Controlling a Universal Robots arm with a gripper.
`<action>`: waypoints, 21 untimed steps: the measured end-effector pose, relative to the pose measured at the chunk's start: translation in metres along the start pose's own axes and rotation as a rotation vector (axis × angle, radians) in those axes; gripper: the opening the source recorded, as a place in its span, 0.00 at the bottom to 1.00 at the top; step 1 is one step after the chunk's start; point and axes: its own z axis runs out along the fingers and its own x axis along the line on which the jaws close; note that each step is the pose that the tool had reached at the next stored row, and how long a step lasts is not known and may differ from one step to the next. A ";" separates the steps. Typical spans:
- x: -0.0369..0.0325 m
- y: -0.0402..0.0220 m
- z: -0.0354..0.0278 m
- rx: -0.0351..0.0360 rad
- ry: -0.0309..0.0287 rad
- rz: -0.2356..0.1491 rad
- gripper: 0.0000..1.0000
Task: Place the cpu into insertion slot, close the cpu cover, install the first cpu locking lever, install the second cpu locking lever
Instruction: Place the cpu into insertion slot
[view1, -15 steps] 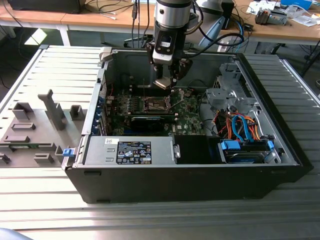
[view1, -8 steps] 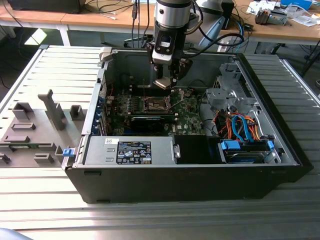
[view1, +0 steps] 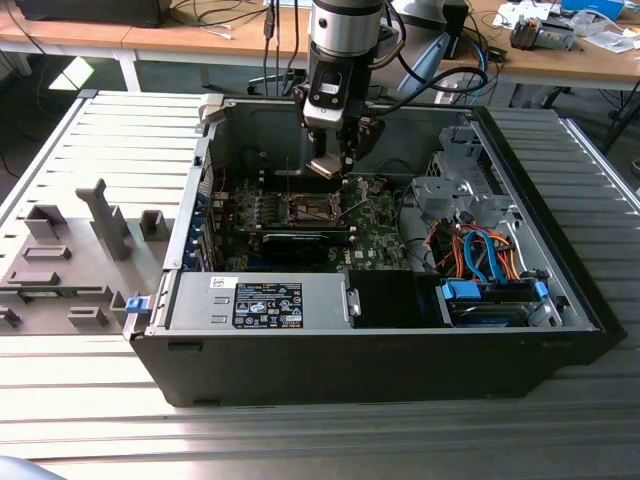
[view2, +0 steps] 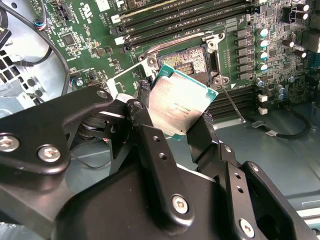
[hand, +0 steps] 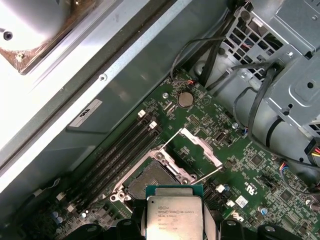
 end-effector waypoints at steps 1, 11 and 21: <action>0.0000 0.0000 0.0000 -0.0001 0.0000 0.001 0.54; 0.0000 0.0000 0.0000 -0.0002 -0.0006 0.016 0.54; 0.0000 0.0000 0.0001 -0.0004 -0.0013 0.033 0.54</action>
